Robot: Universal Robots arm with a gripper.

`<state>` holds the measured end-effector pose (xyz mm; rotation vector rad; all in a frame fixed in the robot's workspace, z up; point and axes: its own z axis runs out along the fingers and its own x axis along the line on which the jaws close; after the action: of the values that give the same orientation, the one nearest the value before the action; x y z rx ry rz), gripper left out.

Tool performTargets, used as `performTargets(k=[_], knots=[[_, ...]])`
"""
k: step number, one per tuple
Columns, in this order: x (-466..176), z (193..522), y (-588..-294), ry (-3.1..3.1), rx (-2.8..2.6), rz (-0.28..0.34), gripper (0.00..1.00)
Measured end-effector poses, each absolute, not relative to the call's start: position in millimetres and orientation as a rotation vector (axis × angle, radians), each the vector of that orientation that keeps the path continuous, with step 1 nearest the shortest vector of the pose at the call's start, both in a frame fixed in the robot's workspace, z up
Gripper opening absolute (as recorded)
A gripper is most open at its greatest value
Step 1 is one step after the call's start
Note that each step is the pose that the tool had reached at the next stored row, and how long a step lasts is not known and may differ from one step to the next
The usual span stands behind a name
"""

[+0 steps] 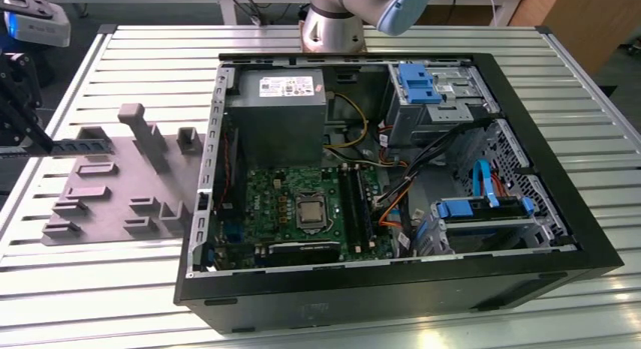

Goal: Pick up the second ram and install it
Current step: 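Pick up the second ram and move it above second insertion slot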

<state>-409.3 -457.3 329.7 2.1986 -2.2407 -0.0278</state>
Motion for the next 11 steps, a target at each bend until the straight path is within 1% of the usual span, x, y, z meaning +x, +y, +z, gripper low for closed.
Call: performTargets(k=[11], knots=[[-409.3,340.0,-457.2,-2.241,2.199,-0.028,0.14]])
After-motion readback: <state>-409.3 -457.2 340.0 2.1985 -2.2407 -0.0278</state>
